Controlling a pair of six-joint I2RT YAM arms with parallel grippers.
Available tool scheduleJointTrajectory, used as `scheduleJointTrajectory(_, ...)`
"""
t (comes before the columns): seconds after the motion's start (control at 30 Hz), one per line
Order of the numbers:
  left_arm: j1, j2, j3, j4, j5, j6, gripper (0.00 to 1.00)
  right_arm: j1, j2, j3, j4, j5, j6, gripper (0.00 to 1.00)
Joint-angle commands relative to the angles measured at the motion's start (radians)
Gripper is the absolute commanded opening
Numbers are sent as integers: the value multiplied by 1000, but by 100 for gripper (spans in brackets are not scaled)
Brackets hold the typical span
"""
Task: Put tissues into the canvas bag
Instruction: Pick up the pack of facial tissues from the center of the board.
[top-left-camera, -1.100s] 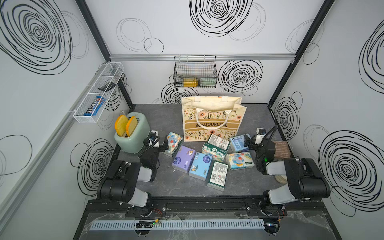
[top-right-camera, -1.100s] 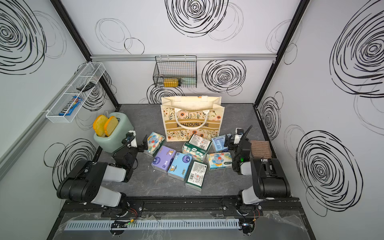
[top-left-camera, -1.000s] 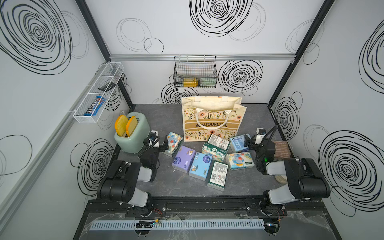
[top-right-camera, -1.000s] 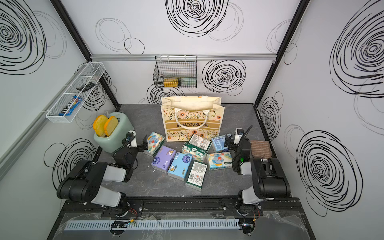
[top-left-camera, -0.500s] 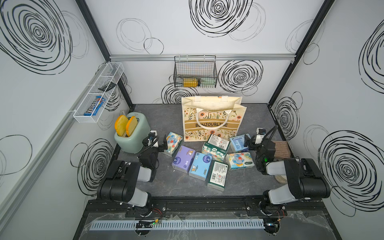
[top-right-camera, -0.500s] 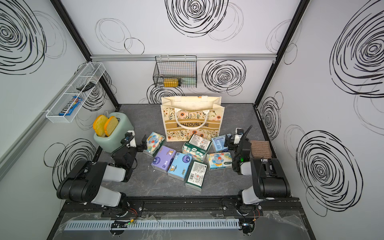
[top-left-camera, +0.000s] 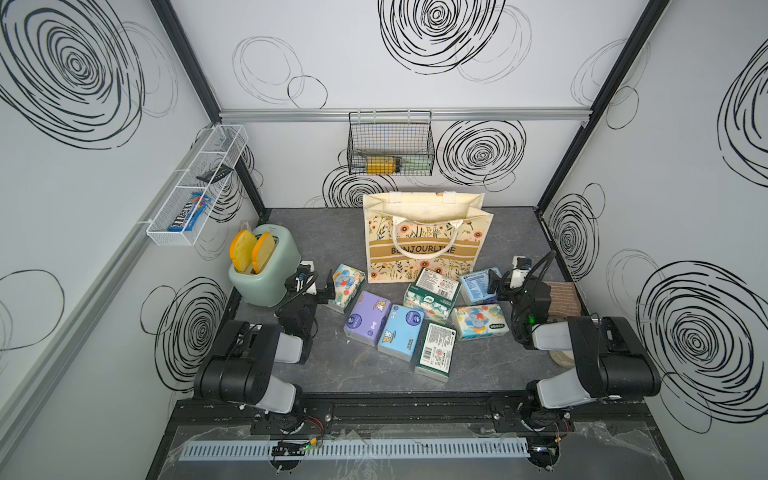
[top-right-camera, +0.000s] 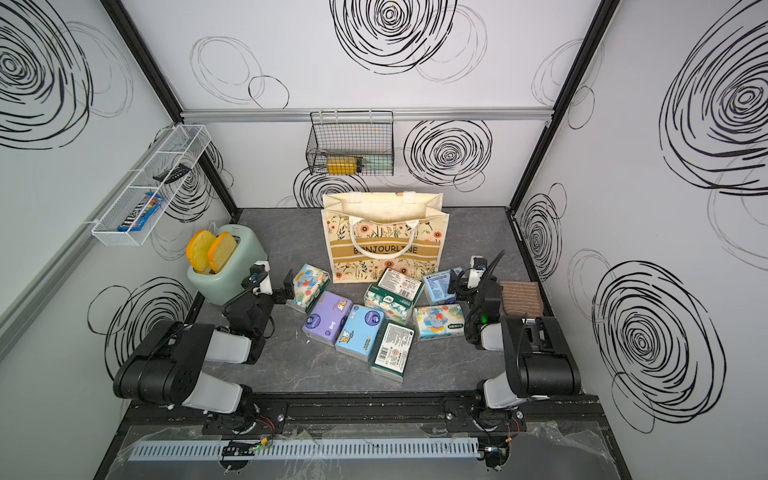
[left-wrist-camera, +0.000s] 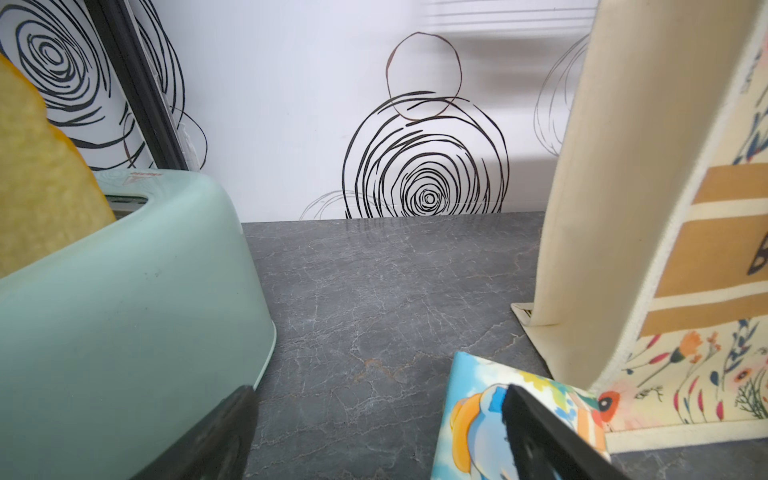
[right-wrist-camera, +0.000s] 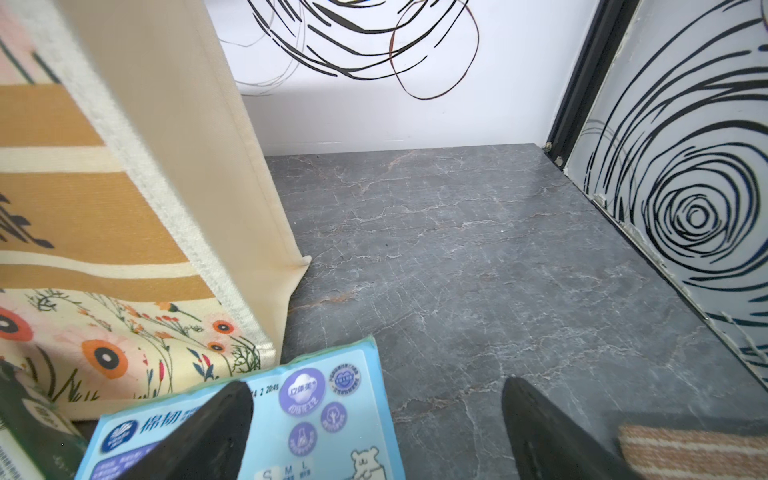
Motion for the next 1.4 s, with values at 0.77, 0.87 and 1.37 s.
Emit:
scheduleJointTrajectory(0.77,-552,-622,197,-560,-561,-157,96,-62,-535,252,-809,-150,544,97)
scheduleJointTrajectory(0.87,-761,-599,210,-552,-500,-39,96,-90,-680,191,-843,-293,541,97)
scheduleJointTrajectory(1.37,-831,-600,2,-441,-471,-212,96,386,-830,224,-1174,-312,472,97)
